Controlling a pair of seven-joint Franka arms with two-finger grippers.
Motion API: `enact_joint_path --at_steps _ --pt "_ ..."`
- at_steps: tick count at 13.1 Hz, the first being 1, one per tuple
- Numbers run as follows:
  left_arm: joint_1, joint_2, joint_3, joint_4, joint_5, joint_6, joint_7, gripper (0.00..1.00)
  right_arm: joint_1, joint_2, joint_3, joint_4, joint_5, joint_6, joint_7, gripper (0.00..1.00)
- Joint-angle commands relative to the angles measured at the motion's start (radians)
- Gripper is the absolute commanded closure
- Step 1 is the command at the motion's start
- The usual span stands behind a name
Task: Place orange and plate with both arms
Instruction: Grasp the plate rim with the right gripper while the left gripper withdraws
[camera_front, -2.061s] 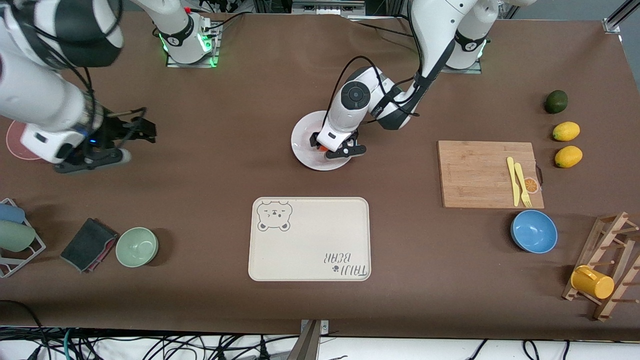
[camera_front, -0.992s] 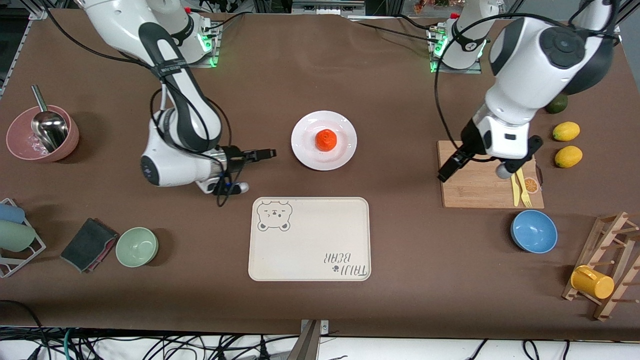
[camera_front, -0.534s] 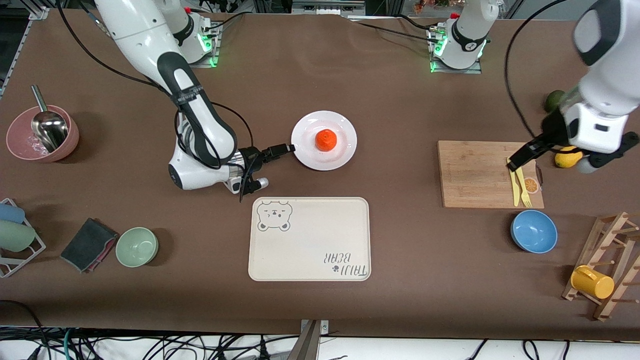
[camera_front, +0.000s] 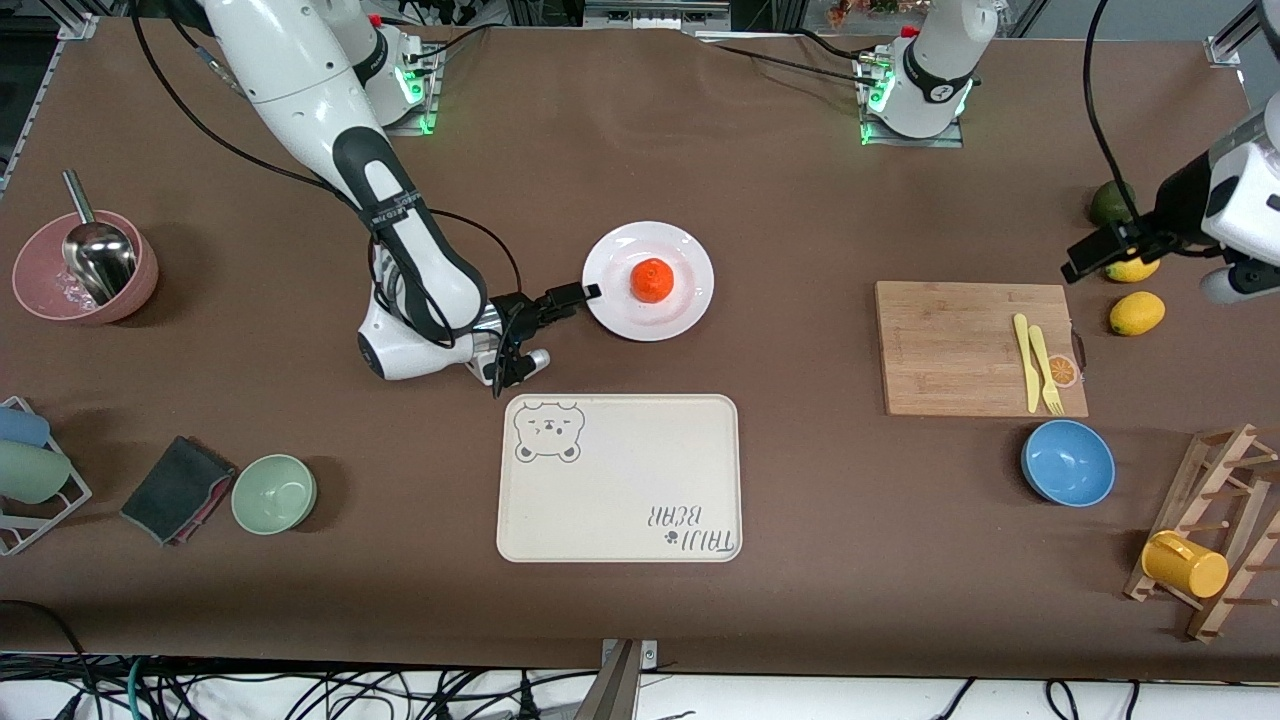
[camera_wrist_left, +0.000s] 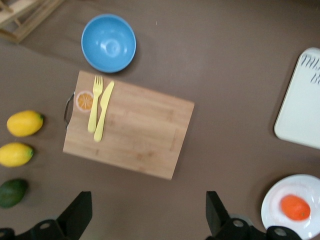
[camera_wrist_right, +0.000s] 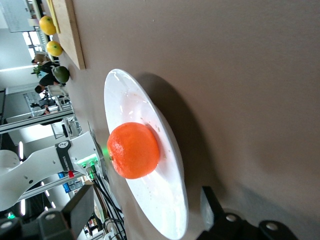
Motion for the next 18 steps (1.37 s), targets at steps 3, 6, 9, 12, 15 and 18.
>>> enact_joint_path --at_steps 3,6,9,12,15,18 --pt "0.004 0.042 -0.015 0.065 0.006 -0.062 -0.012 0.00 0.005 0.040 0.001 0.006 0.039 -0.012 -0.074 0.35" --pt "0.006 0.042 -0.010 0.097 0.003 -0.065 -0.003 0.00 0.005 0.057 0.001 0.006 0.041 -0.013 -0.123 0.52" --pt "0.006 0.042 -0.006 0.099 0.015 -0.064 0.062 0.00 0.015 0.058 0.001 0.005 0.041 -0.016 -0.130 0.74" --pt "0.006 0.042 0.036 0.099 0.012 -0.061 0.216 0.00 0.034 0.060 0.001 0.006 0.038 -0.015 -0.130 0.76" --pt "0.004 0.043 0.036 0.099 0.019 -0.059 0.257 0.00 0.039 0.066 0.001 0.006 0.038 -0.006 -0.130 0.76" --pt "0.004 0.043 0.037 0.099 0.019 -0.059 0.285 0.00 0.039 0.074 0.001 0.006 0.036 -0.004 -0.130 0.87"
